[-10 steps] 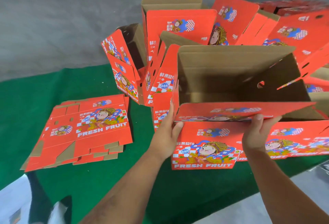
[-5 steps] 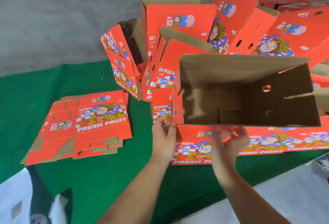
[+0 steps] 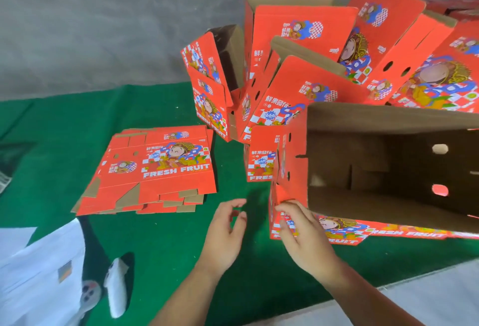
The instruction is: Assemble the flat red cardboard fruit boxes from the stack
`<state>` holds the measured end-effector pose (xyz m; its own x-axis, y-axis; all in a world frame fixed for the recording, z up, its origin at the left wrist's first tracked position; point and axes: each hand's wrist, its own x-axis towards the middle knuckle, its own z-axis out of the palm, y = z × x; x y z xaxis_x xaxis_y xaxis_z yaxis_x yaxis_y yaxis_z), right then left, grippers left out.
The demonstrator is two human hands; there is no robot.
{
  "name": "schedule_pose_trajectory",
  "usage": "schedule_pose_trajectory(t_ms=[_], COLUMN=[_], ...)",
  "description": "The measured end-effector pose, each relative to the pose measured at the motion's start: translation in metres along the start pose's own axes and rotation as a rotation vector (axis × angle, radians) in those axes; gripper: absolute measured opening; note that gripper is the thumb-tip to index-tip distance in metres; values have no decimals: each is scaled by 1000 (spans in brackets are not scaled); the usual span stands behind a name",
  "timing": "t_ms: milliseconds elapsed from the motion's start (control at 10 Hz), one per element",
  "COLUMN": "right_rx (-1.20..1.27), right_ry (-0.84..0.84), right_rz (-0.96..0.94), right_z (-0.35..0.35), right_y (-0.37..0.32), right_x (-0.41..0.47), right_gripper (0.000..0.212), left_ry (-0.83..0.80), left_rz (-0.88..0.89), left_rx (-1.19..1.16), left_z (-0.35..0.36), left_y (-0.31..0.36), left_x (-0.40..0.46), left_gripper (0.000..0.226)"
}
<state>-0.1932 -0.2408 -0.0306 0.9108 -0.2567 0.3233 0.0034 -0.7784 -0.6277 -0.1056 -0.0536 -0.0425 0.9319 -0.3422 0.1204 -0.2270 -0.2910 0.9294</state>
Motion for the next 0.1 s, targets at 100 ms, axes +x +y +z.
schedule_pose_trajectory(t_ms=[100], right_rx=[-267], right_ry=[-46], right_rz=[-58], right_z=[-15], right_y=[50], right_x=[-52], right_gripper=[44], left_ry=[58], left_rz=[-181], left_rx=[152], left_z=[-70], left_y=[-85], left_x=[-52], left_gripper=[62])
